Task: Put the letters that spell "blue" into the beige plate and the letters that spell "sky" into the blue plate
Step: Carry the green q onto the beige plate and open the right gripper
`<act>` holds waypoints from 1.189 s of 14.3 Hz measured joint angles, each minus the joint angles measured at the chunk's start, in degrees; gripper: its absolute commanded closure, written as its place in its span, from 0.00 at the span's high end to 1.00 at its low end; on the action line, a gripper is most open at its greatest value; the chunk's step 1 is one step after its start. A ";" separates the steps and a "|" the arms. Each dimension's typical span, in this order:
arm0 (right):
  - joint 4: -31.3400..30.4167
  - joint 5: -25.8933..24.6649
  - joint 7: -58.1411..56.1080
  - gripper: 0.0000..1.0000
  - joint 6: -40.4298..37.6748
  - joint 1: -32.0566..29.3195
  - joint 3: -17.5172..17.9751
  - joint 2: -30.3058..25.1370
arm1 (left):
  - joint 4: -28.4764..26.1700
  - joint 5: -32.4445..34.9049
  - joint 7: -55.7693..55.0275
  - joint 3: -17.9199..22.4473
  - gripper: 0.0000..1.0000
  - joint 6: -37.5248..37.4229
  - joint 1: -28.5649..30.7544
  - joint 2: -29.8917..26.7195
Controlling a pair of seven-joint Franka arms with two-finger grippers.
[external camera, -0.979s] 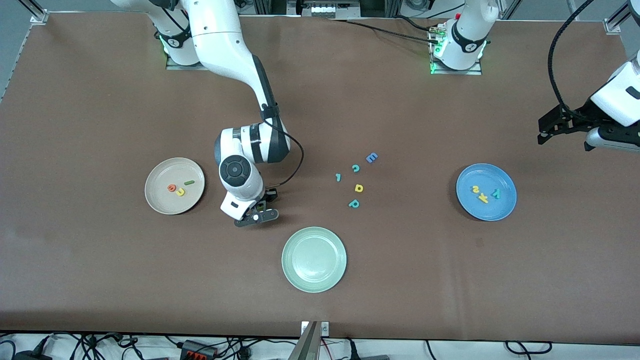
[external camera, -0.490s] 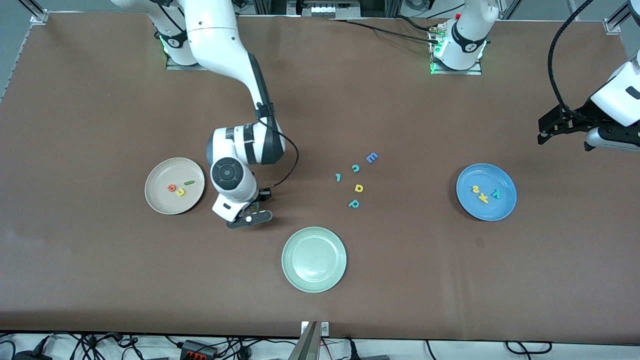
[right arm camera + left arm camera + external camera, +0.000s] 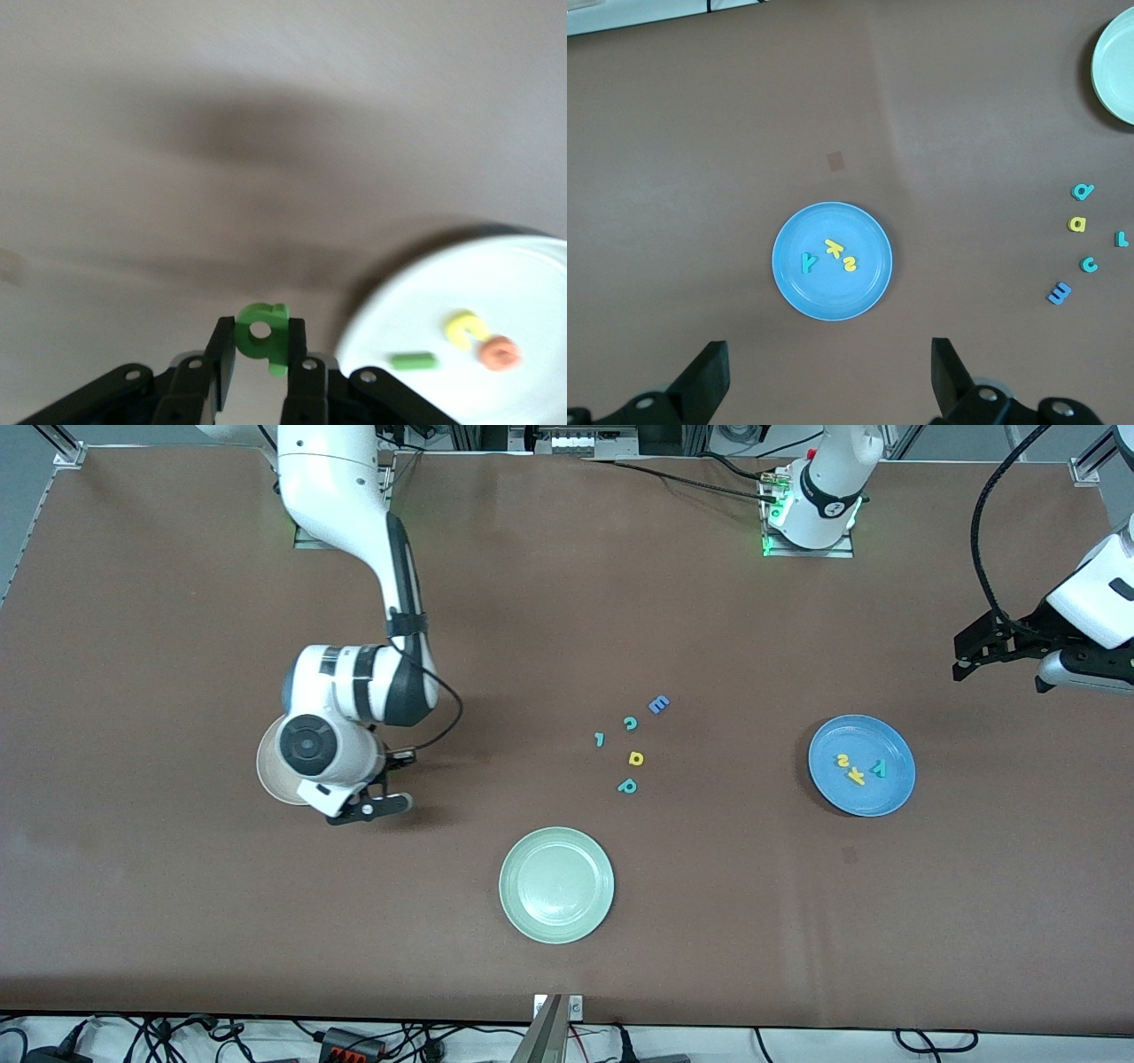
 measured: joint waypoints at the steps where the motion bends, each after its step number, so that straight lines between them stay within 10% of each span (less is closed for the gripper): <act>1: -2.15 0.00 -3.12 0.12 -0.02 -0.07 -1.10 -0.44 | 0.00 0.00 0.00 0.00 1.00 0.00 0.00 0.00; 12: -12.72 0.00 -20.21 0.16 0.28 -2.98 -4.17 -1.51 | 0.00 0.00 0.00 0.00 1.00 0.00 0.00 0.00; 13: -13.00 0.00 -21.77 0.28 0.28 -3.99 -4.18 -1.51 | 0.00 0.00 0.00 0.00 1.00 0.00 0.00 0.00; 14: -13.16 0.00 -23.20 0.85 0.27 -4.91 -4.18 -1.51 | 0.00 0.00 0.00 0.00 1.00 0.00 0.00 0.00; 17: -13.22 0.07 -24.41 1.00 0.27 -6.24 -4.19 -1.53 | 0.00 0.00 0.00 0.00 1.00 0.00 0.00 0.00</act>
